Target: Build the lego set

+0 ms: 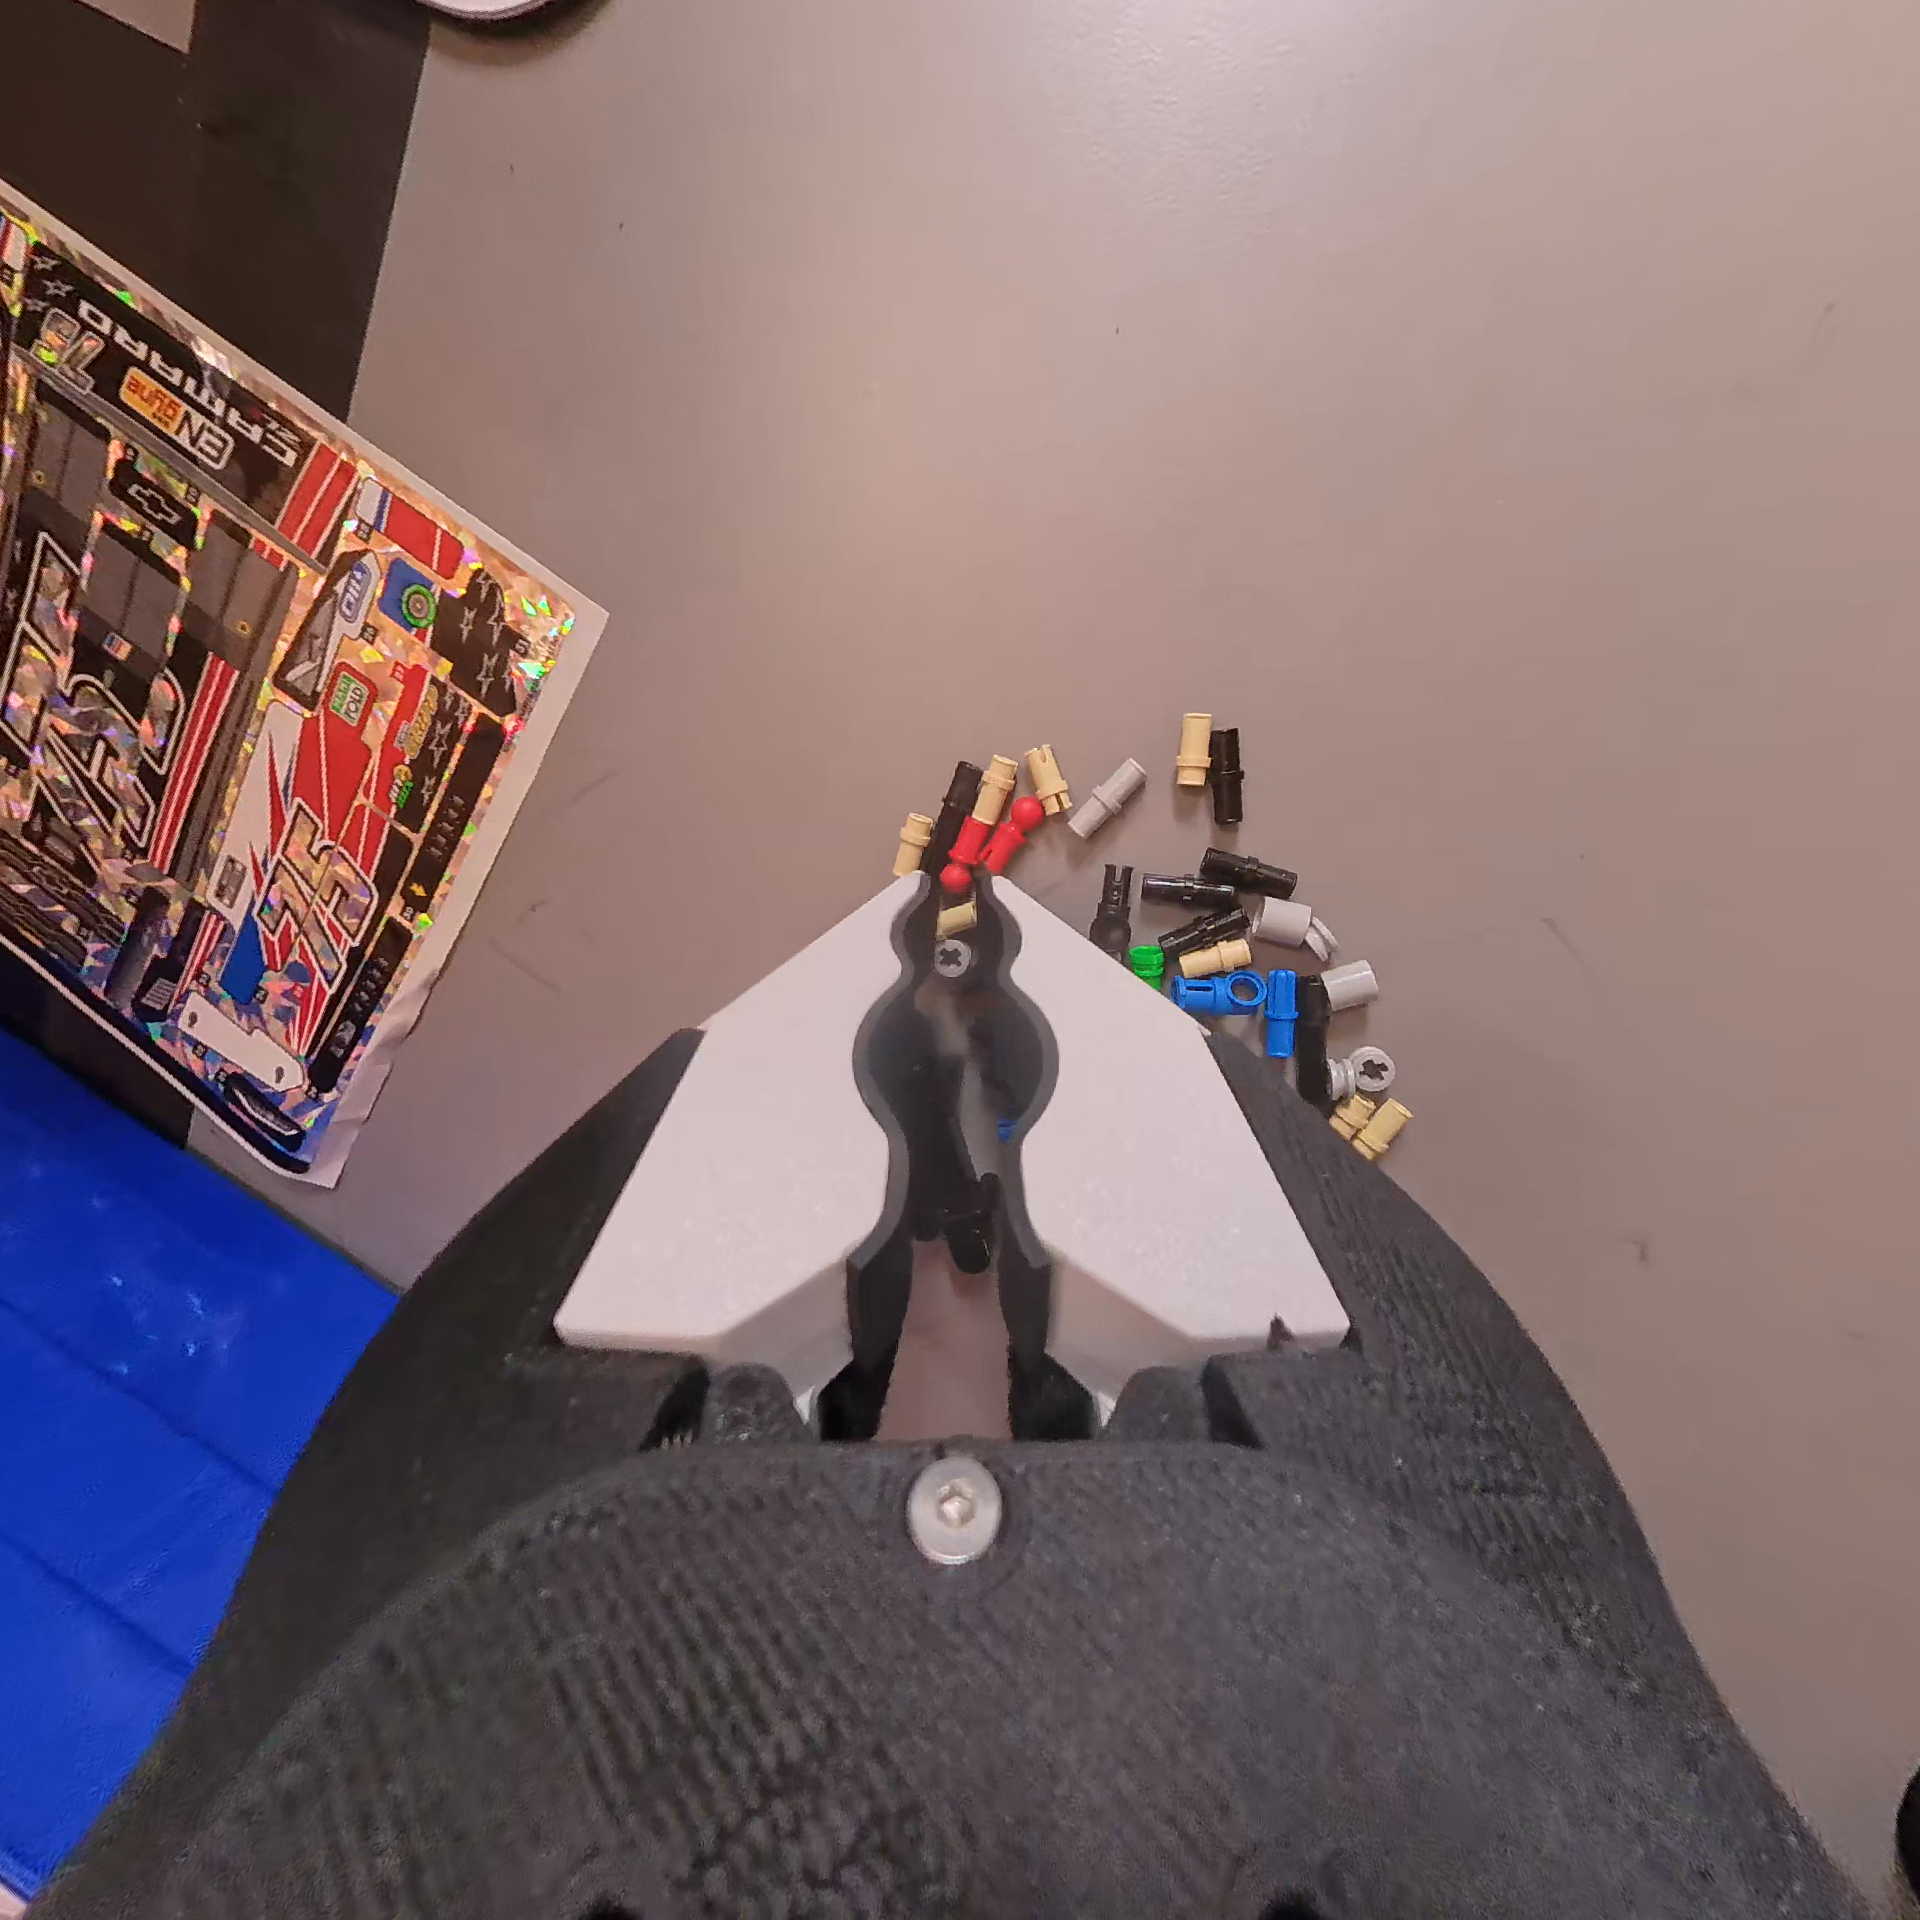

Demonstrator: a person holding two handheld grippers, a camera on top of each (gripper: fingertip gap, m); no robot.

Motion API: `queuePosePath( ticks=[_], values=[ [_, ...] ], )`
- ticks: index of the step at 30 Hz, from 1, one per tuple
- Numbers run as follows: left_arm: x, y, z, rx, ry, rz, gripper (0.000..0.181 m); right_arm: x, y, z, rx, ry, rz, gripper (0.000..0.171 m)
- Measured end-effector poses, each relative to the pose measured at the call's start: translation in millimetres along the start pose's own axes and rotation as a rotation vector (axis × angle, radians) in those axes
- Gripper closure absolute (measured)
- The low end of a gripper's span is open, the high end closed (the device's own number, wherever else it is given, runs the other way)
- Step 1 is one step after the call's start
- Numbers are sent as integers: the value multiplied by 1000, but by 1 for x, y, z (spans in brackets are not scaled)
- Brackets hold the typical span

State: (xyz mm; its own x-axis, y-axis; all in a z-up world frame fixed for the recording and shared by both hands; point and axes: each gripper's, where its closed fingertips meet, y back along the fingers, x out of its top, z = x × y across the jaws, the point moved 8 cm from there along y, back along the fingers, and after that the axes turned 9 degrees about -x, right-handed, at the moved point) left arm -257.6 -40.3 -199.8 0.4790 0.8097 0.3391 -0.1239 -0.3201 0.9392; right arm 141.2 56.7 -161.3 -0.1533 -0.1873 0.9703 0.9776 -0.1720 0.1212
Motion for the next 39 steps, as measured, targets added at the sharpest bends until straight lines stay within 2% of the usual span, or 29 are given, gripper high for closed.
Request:
queuePosePath(
  ticks=[17,24,27,30,36,39],
  values=[
    [3,-1,0,-22,-28,15,178,-1,0,-1,6,5,-8,157],
    [-1,14,9,34,-24,108,179,0,1,0,7,6,-2,157],
    [1,31,18,61,-22,200,179,1,1,-1,9,8,3,157],
    [12,52,39,6,-8,379,179,5,0,-4,15,4,18,157],
    [53,75,117,-322,-24,767,179,31,-5,-26,129,-138,97,157],
    [73,77,156,-519,-28,891,179,43,-7,-42,181,-131,114,156]
  ],
)
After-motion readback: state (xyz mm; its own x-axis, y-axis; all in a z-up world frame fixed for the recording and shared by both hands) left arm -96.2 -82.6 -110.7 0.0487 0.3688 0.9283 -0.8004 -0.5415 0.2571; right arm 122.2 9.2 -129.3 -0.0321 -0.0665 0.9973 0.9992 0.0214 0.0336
